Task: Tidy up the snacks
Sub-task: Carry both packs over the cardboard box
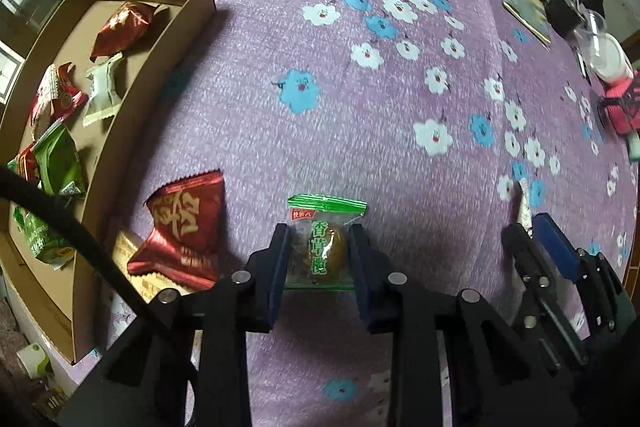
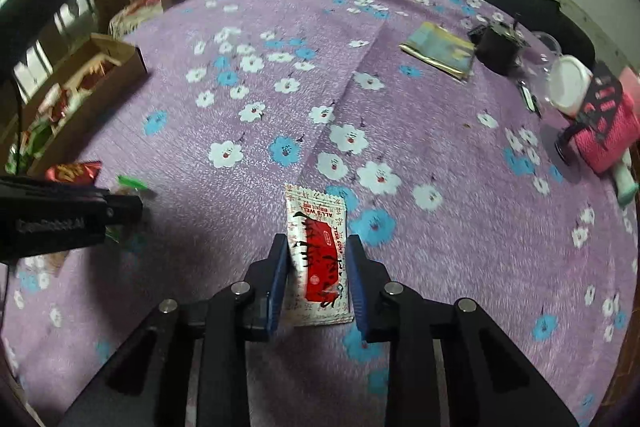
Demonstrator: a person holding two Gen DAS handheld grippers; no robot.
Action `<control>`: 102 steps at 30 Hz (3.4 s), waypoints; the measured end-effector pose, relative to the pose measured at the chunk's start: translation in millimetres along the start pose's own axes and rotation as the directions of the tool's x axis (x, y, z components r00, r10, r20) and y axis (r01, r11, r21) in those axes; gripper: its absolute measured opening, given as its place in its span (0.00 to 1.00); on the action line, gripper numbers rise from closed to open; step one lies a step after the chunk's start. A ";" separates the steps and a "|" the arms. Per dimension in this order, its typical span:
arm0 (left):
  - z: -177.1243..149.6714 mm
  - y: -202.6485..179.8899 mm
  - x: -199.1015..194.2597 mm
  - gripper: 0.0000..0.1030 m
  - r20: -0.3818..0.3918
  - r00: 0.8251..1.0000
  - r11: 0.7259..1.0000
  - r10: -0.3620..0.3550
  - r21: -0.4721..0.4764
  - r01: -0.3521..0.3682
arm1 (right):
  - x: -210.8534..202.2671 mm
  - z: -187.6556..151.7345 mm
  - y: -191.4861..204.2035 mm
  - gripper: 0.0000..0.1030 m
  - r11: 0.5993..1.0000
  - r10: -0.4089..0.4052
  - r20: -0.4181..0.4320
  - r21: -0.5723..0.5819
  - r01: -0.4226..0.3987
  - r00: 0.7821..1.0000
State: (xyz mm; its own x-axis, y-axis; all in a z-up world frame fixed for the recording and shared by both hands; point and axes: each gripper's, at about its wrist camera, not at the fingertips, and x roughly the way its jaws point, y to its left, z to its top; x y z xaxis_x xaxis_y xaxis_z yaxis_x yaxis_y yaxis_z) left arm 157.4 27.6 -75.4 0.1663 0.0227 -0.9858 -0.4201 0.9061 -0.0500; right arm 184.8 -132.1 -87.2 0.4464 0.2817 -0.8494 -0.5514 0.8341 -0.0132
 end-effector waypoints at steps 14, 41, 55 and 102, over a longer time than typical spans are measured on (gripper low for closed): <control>-8.9 -0.1 -0.4 0.31 -0.008 1.000 1.000 -0.009 0.016 0.010 | 11.5 10.1 -4.6 0.43 0.997 0.040 -0.064 0.061 -0.037 0.997; -31.3 -6.3 -5.5 0.31 0.060 0.998 0.997 -0.036 0.076 0.032 | -9.2 -18.3 13.6 0.24 0.996 0.033 -0.091 -0.083 -0.040 0.995; -105.6 -8.2 -17.0 0.31 0.098 0.992 0.978 -0.075 0.203 0.054 | -49.5 -68.6 20.9 0.25 0.999 0.030 -0.041 -0.035 -0.031 0.999; -134.3 181.0 -91.0 0.31 0.273 0.960 0.997 -0.068 0.065 0.052 | -79.5 -12.5 221.7 0.25 0.925 0.242 0.059 -0.315 -0.212 0.968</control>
State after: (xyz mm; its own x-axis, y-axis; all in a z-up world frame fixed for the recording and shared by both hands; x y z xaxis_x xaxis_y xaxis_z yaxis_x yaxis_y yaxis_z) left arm -53.6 132.8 -16.3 0.4313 0.0756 -0.8990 -0.3519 0.9317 -0.0905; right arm 18.3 24.5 -29.2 0.3399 0.5026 -0.7949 -0.8269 0.5623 0.0019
